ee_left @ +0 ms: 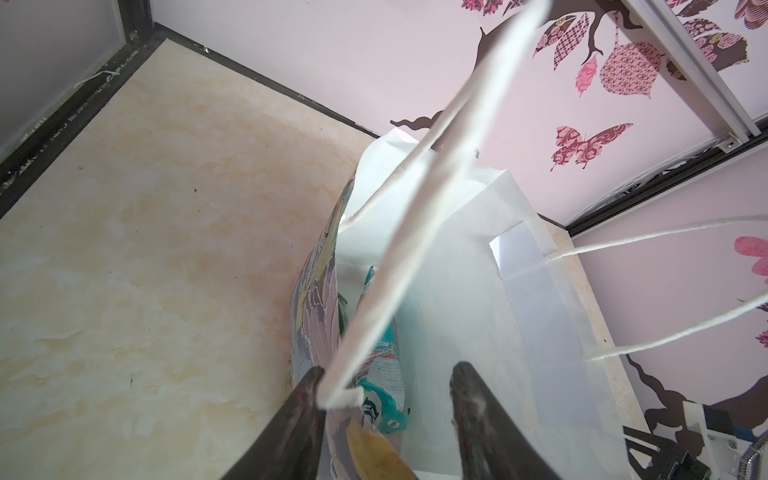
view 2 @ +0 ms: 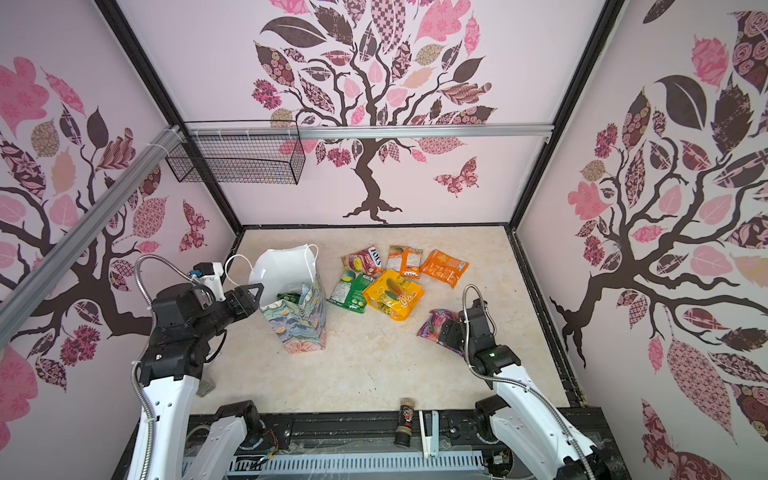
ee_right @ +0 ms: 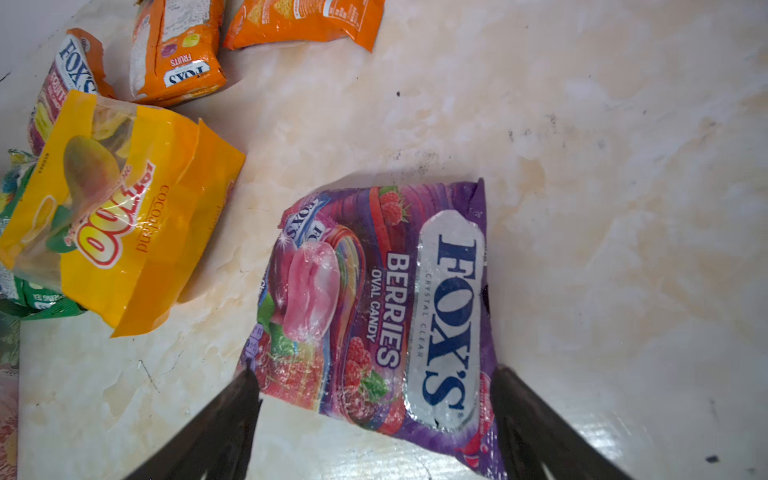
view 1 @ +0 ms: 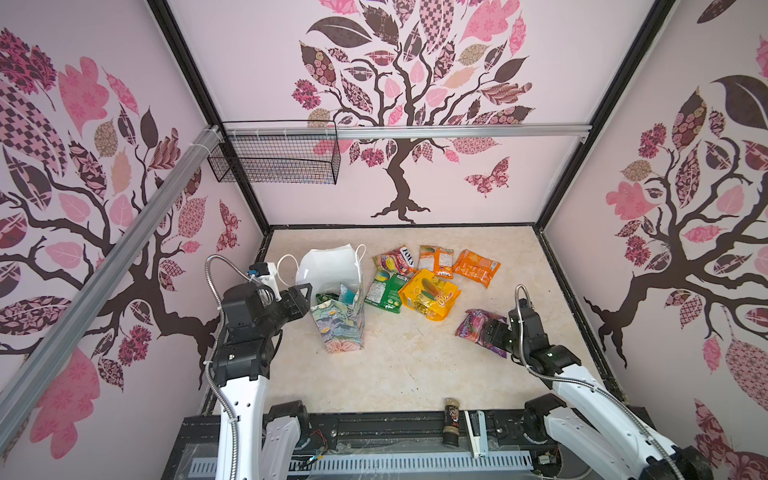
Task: Place the snacks into the paper bag
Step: 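Lower the right gripper onto the purple Berries bag and close on it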
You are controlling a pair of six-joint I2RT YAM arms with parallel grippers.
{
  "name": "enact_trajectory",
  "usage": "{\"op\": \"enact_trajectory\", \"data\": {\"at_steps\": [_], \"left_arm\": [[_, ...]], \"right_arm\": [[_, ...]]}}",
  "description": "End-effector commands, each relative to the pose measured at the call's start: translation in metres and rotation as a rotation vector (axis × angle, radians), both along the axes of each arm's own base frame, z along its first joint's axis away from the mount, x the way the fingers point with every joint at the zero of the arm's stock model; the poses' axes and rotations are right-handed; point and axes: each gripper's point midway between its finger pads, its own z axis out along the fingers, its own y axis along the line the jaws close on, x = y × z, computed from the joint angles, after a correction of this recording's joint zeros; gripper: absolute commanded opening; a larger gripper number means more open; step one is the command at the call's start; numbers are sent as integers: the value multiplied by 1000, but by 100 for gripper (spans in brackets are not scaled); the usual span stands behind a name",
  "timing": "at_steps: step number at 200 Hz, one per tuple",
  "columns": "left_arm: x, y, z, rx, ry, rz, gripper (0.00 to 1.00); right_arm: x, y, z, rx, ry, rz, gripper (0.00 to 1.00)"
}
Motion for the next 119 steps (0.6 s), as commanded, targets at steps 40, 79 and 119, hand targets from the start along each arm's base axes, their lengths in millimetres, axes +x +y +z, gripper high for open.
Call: {"op": "enact_trajectory", "data": {"at_steps": [40, 79, 119], "left_arm": [[3, 0, -5, -4, -5, -5, 54], [3, 0, -4, -4, -7, -4, 55], [2, 0, -3, -1, -11, -3, 55]], "right_arm": [[0, -10, -17, 6, 3, -59, 88], [0, -10, -22, 23, -7, -64, 83], [2, -7, -28, 29, 20, -45, 76]]}}
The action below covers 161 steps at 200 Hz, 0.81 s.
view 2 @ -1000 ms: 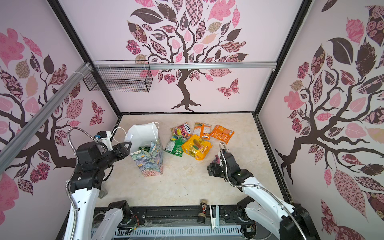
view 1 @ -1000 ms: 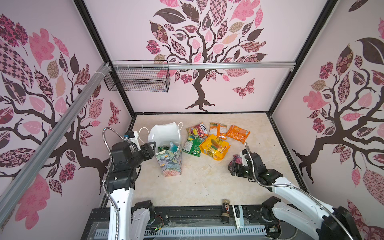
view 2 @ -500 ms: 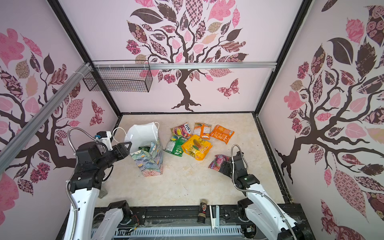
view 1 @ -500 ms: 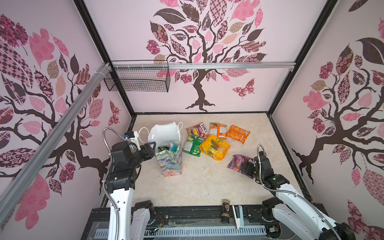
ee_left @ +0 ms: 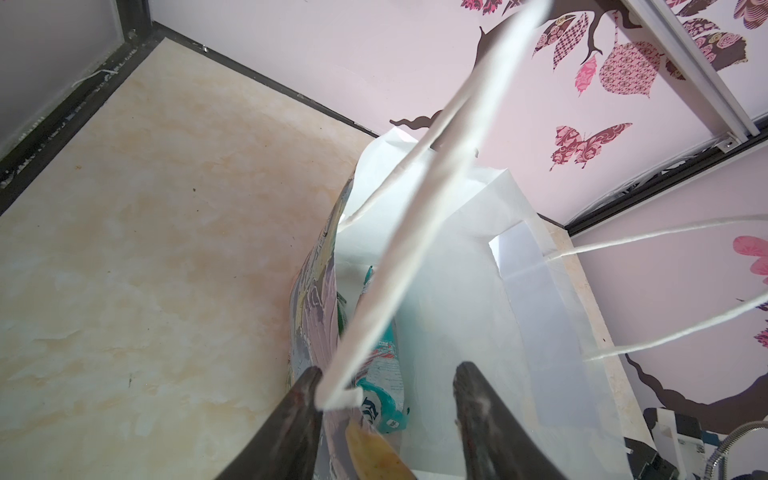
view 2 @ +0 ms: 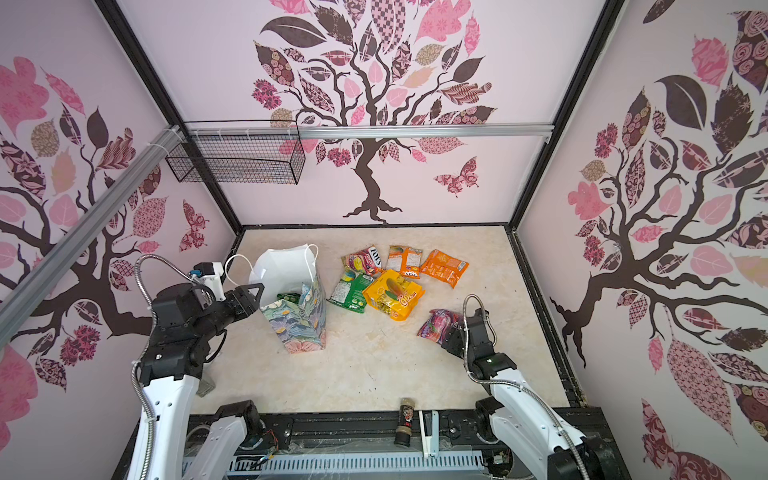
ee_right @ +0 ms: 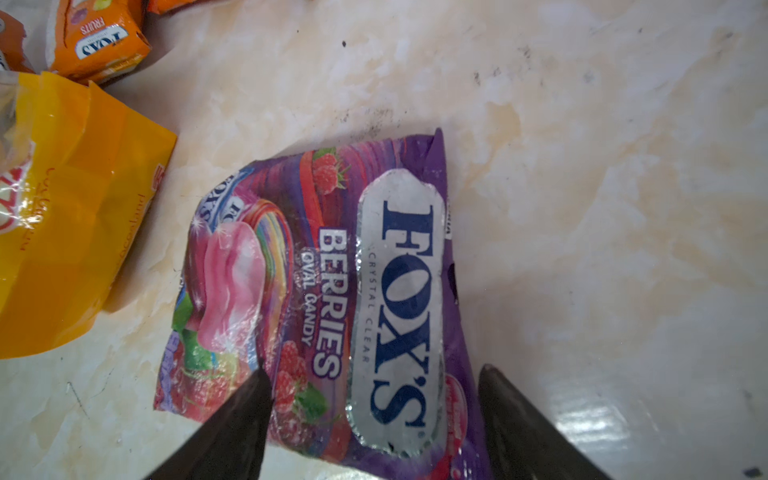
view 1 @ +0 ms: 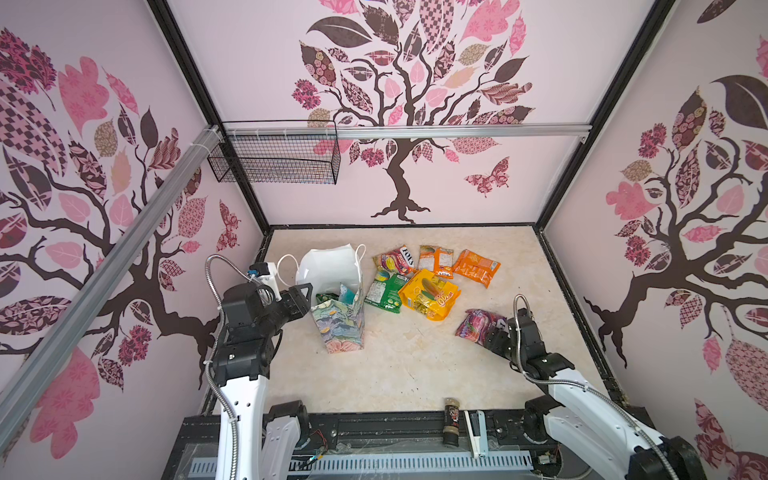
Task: Place the snacks into the paper bag
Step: 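Lower the right gripper onto the purple Berries bag and close on it, then lift the purple Berries bag with the right gripper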
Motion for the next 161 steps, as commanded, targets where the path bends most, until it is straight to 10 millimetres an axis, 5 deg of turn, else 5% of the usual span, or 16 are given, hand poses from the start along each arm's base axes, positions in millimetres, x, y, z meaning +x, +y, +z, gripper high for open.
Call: {"op": "enact_trajectory", "data": {"at_steps": [1, 46, 129, 161], "left_arm": [[2, 1, -3, 0, -11, -1, 55], [2, 0, -2, 0, -14, -3, 54], [3, 1, -3, 0, -13, -3, 54], [3, 1, -3, -1, -12, -3, 54]], "right_arm": [[8, 2, 6, 14, -19, 1, 75], [11, 4, -1, 9, 14, 21, 64], [16, 9, -9, 16, 60, 45, 17], [15, 10, -8, 21, 55, 47, 15]]}}
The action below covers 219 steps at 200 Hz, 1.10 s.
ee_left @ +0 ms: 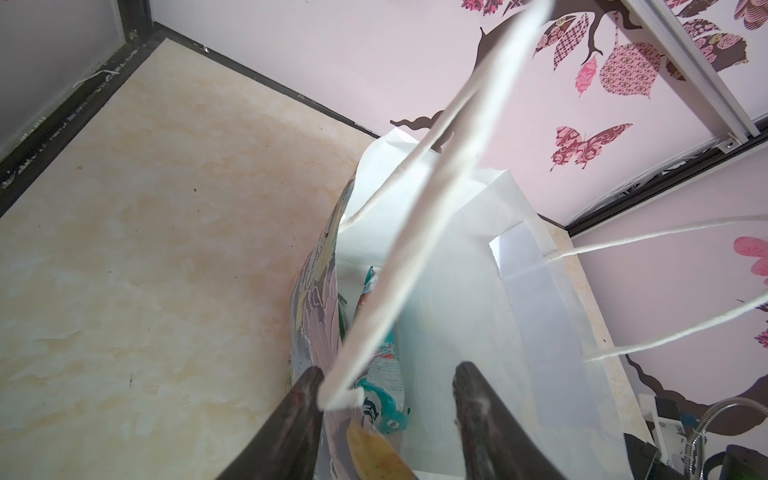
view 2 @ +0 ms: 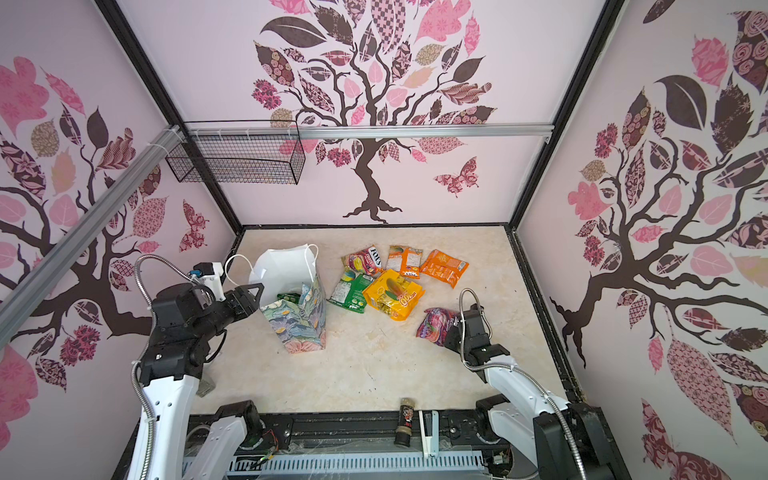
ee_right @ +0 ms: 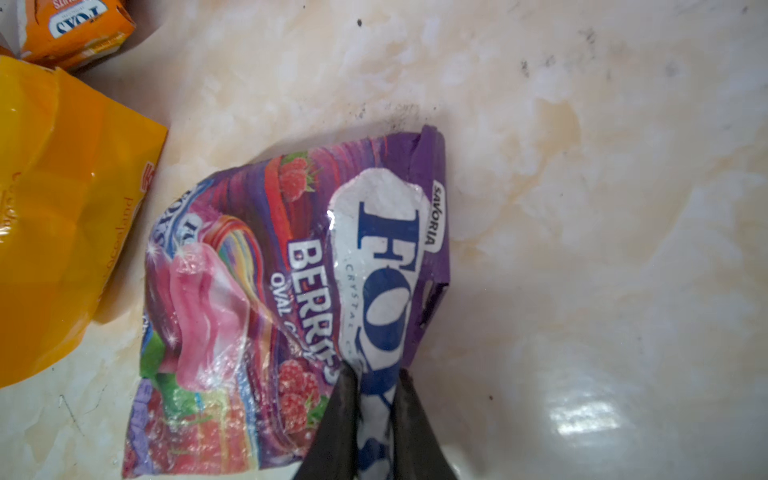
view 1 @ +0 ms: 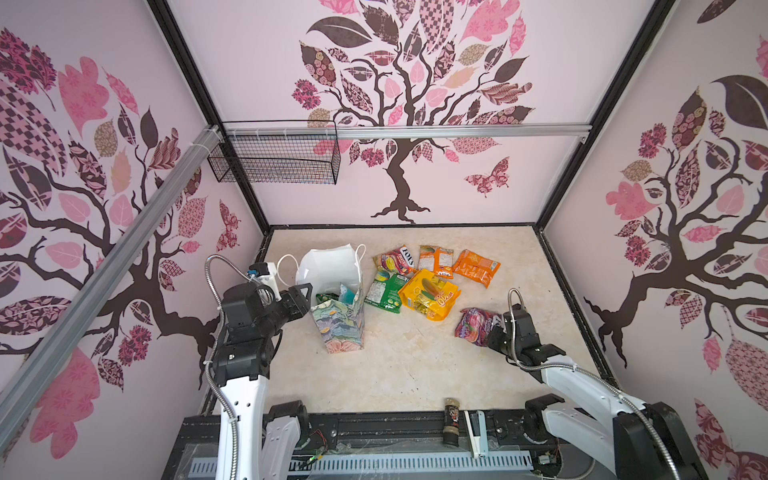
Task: Place the snacks into the paper bag
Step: 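Lift the purple Berries bag with the right gripper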
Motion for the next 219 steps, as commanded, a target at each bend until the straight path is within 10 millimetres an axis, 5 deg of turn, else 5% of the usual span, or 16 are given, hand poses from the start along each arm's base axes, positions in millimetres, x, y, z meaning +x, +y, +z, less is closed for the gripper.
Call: {"op": "enact_trajectory", "data": {"at_steps": [1, 59, 81, 219], "left_arm": [[2, 0, -3, 0, -13, -5, 54], [2, 0, -3, 0, -15, -5, 54], [2, 0, -2, 0, -15, -5, 54], [1, 1, 0, 6, -25, 2, 54]], "right_arm": [[0, 2, 3, 4, 11, 13, 15], [-3, 5, 14, 32, -20, 27, 6], [-1, 10, 32, 54, -57, 46, 0], [14, 44, 136, 175, -278, 221, 0]]}}
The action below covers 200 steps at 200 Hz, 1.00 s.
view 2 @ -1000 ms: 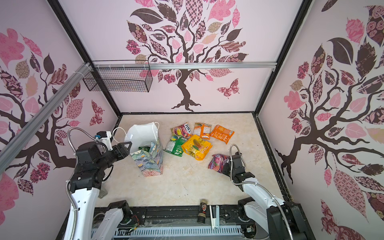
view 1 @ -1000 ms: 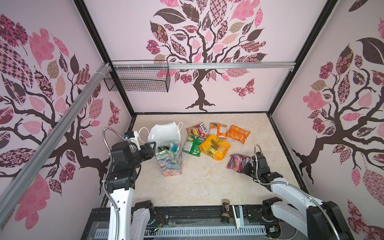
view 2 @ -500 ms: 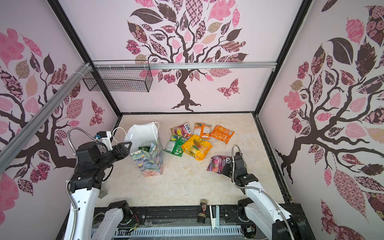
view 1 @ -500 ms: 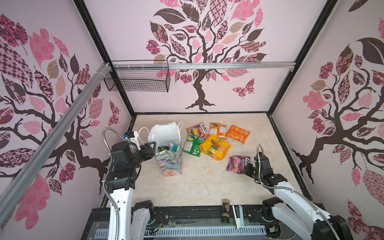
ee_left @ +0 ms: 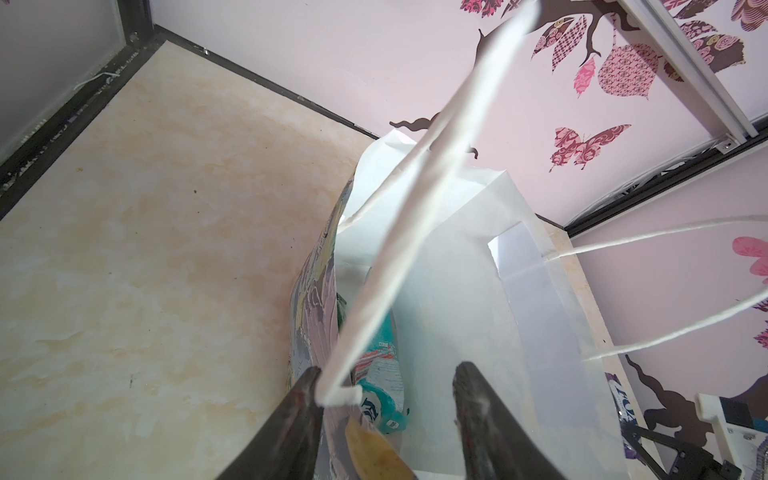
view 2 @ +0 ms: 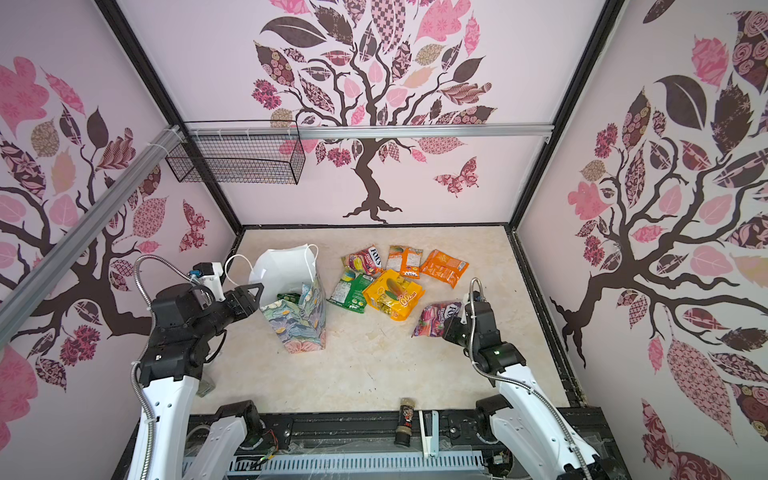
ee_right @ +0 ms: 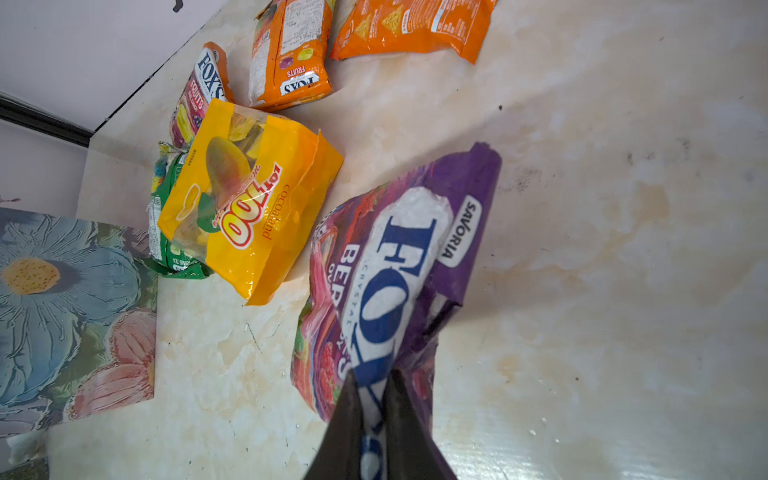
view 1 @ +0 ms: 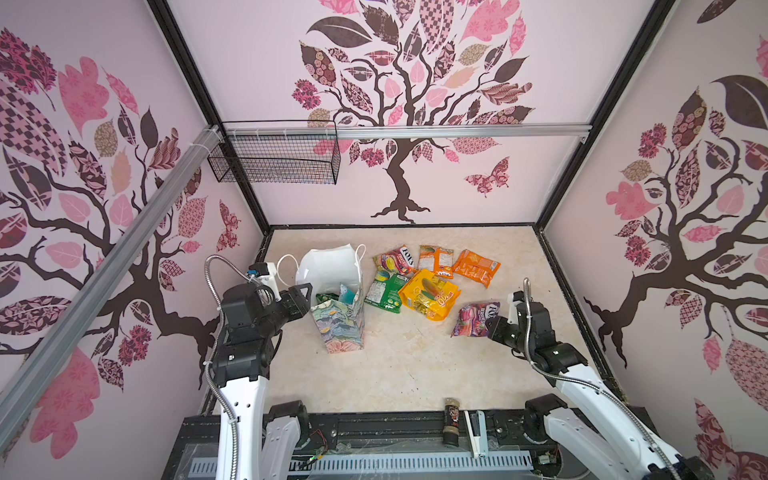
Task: Place the snacks into the paper bag
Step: 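Lift the purple Berries bag with the right gripper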
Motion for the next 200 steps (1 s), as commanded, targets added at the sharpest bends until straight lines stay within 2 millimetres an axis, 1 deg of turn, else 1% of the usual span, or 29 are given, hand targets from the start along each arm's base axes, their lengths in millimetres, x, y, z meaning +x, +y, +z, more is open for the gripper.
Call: {"op": "enact_trajectory", "data": {"at_steps": [1, 61, 105, 135, 170, 200], "left_arm": [[1, 1, -2, 5, -18, 1, 54], [1, 1, -1, 5, -21, 1, 54], [1, 2, -2, 5, -19, 2, 54], [1, 2, -2, 4, -19, 3, 54], [2, 2, -2, 5, -19, 4, 54], [2, 2, -2, 3, -17, 4, 54]], "right_arm": [[12, 12, 51, 43, -129, 57, 0], [13, 27, 98, 68, -234, 147, 0], [12, 49, 123, 30, -282, 236, 0], [11, 62, 148, 45, -321, 290, 0], [9, 66, 177, 74, -375, 308, 0], [8, 76, 193, 117, -403, 351, 0]]}}
